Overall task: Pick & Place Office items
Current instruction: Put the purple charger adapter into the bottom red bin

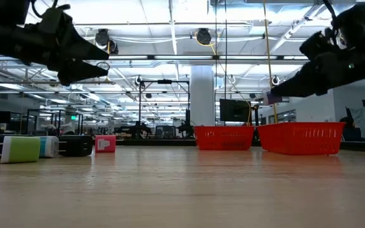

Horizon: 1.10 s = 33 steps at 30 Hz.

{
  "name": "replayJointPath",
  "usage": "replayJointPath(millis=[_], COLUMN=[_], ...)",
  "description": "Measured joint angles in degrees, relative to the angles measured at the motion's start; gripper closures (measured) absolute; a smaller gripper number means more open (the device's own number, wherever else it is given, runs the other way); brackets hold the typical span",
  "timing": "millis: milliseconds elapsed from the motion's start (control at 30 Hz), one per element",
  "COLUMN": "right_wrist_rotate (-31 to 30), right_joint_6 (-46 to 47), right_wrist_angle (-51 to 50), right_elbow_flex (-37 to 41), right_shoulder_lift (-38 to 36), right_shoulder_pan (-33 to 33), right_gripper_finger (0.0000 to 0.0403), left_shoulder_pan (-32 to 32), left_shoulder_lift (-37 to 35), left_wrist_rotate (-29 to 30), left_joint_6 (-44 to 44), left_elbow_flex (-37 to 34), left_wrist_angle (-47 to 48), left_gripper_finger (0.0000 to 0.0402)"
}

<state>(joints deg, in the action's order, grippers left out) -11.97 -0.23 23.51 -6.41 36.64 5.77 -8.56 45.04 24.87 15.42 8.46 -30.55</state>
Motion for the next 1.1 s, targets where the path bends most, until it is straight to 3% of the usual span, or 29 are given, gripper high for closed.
replayJointPath(millis=[133,500,1100], right_wrist_rotate=[0.14,0.02,-1.68], right_joint_6=[-0.46,0.49,2.16], right_wrist_angle=[5.32,-3.16,-9.57], right_elbow_flex=[3.02,3.40,3.54], right_shoulder_lift=[-0.20,-0.28,-0.26], right_shoulder_pan=[1.92,5.53,5.93], right_gripper_finger=[0.0279,0.0279,0.0270], left_shoulder_pan=[0.00,0.00,-0.01], left_shoulder_lift=[0.01,0.04,0.04], left_wrist_rotate=[0.21,-1.03,-2.85], left_joint_6=[0.66,1.42,1.34], left_elbow_flex=[-0.06,-0.06,-0.06], left_wrist_angle=[-0.22,0.44,0.37], left_gripper_finger=[0.0087,0.0069,0.0098])
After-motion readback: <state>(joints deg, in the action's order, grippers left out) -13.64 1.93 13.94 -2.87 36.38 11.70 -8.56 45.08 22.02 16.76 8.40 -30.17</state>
